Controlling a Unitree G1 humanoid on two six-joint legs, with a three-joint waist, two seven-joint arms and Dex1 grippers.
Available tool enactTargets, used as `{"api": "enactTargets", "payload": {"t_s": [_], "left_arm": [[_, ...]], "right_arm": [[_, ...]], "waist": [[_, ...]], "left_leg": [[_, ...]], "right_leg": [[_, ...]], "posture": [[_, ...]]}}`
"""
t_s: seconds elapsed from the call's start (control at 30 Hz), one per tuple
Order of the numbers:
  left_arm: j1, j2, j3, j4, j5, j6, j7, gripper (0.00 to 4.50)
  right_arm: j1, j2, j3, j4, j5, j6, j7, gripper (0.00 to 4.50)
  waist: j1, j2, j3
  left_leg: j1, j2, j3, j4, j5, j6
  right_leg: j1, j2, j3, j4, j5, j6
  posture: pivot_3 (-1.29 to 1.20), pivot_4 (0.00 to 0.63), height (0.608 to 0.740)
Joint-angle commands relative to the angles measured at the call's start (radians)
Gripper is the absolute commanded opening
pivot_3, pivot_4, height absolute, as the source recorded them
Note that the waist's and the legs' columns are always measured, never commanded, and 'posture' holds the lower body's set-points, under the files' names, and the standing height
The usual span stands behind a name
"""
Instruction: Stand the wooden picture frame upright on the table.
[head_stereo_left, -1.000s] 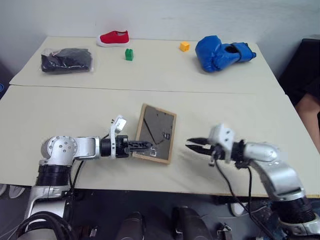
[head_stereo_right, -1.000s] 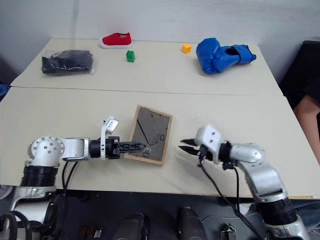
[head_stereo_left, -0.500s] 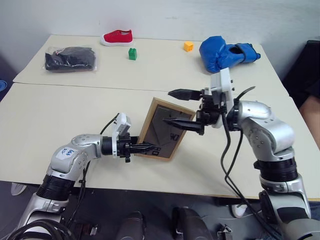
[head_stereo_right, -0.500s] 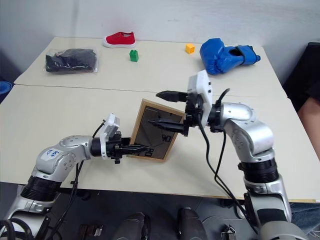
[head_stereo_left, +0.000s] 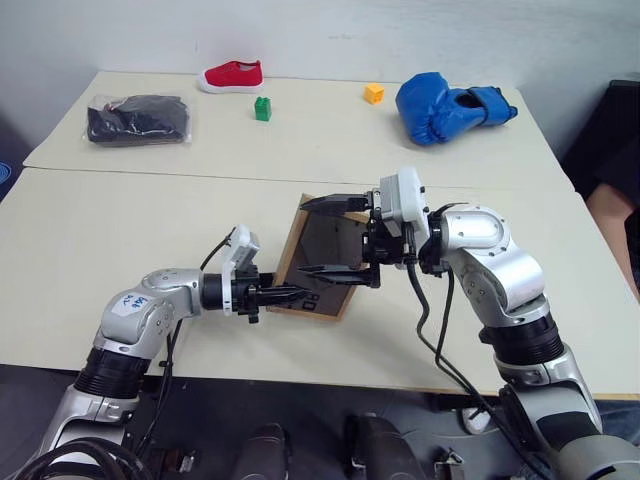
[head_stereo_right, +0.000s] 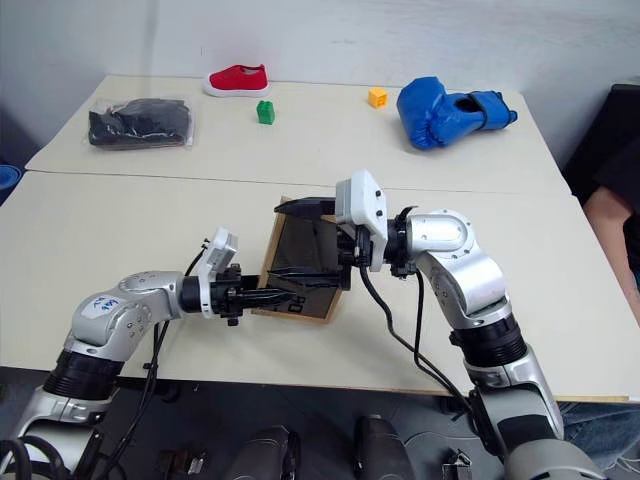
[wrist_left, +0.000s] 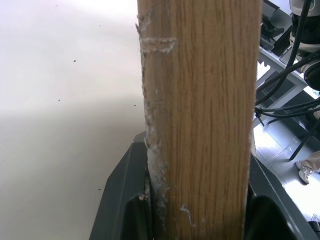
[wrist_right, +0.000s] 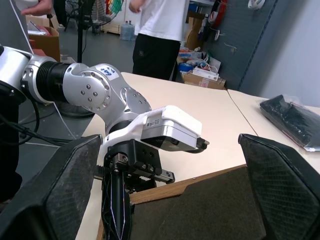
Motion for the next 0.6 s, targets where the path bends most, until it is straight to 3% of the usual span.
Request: {"api": "enactTargets", "payload": {"t_s": [0.03,0.4,0.6], "left_arm": [[0.02,-0.005,-0.013,-0.014,0.043,0.025,0.029,1.27],[-0.028,-0.039,0.078,-0.011,-0.073,0.247,0.079,1.27],[-0.055,-0.039,0.104,-0.019,-0.1,0.29,0.06,1.27]], "right_arm": [[0.018,-0.024,0.012,-0.01,0.002,0.016,0.029,4.47],[0.144,-0.154,-0.054,-0.256,0.14,0.1,0.08,4.47],[0.182,-0.138,-0.114,-0.185,0.043,-0.103,0.036,4.47]], "waist": [[0.0,0.0,0.0],[0.0,0.0,0.0],[0.0,0.0,0.0]], "left_leg": [[0.0,0.0,0.0,0.0,0.0,0.0],[0.0,0.0,-0.004,0.0,0.0,0.0],[0.0,0.0,-0.003,-0.001,0.0,0.0]], "right_leg": [[0.0,0.0,0.0,0.0,0.0,0.0],[0.003,0.0,-0.002,-0.002,0.0,0.0],[0.002,0.0,-0.002,-0.002,0.0,0.0]], "posture": [[0.0,0.15,0.74],[0.0,0.15,0.74],[0.0,0.15,0.74]]}}
